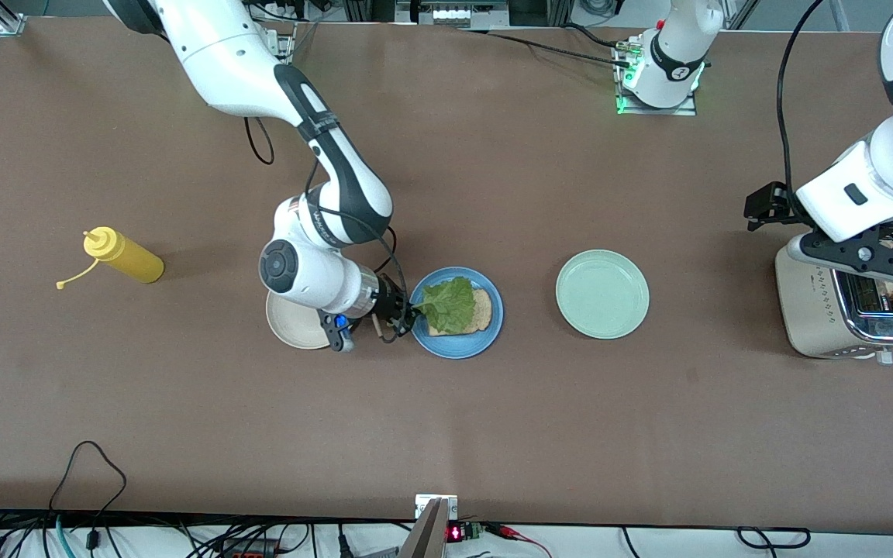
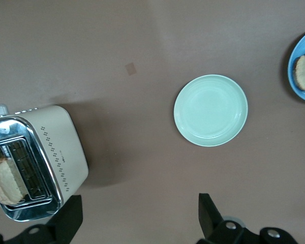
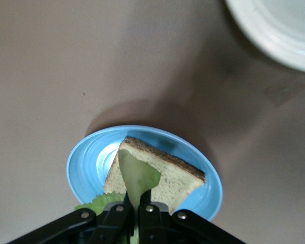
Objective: Make sandwich in blue plate with both arms
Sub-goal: 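Carry the lettuce with the right gripper and lay it on the bread, then open the right gripper and draw it back from the blue plate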
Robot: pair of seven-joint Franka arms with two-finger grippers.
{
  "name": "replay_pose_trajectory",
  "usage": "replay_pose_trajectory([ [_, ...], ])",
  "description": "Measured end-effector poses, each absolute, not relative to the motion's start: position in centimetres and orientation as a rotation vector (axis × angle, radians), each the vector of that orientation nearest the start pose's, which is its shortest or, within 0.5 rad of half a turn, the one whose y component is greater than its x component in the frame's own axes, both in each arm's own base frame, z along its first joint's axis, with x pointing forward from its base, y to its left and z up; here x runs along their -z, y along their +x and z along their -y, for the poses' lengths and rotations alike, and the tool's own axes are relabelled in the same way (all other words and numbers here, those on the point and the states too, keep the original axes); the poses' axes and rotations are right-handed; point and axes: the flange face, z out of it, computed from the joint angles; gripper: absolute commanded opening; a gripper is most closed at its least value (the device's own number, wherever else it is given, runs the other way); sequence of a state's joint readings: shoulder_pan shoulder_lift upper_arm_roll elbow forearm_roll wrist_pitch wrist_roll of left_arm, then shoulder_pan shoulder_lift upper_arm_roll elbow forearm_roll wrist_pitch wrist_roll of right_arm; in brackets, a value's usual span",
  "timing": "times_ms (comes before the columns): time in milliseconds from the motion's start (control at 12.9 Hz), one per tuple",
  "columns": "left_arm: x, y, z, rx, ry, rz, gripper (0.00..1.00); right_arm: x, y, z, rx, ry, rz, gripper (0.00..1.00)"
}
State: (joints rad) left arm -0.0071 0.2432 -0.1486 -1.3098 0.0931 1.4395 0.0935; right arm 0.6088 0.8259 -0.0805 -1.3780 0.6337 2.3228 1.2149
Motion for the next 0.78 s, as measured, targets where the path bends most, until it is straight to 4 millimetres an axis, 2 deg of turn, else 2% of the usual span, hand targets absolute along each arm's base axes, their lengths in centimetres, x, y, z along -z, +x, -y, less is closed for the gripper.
replay_pose_trajectory([
  [155,-59.5,60.9,7.4,-0.169,-3.063,-0.360,1.00,-20.7,62.7,-41.0,-0.313,-2.368,-1.402,0.00],
  [311,-59.4,60.8,7.4,-0.177,-3.066,-0.358,1.00,-19.1,62.1,-41.9,-0.299,-2.374,-1.401,0.00],
  [389,-59.4,60.8,7.4,-0.179,-3.067,-0.356,1.00,-18.9,62.0,-42.1,-0.300,-2.375,-1.400,0.26],
  [466,-59.4,60.8,7.3,-0.181,-3.068,-0.355,1.00,-19.0,62.0,-42.2,-0.299,-2.374,-1.397,0.56],
  [544,-59.4,60.8,7.3,-0.183,-3.068,-0.353,1.00,-19.1,62.1,-42.3,-0.297,-2.372,-1.394,1.00],
  [777,-59.4,60.8,7.1,-0.186,-3.069,-0.348,1.00,-20.1,62.4,-42.5,-0.287,-2.365,-1.382,1.00],
])
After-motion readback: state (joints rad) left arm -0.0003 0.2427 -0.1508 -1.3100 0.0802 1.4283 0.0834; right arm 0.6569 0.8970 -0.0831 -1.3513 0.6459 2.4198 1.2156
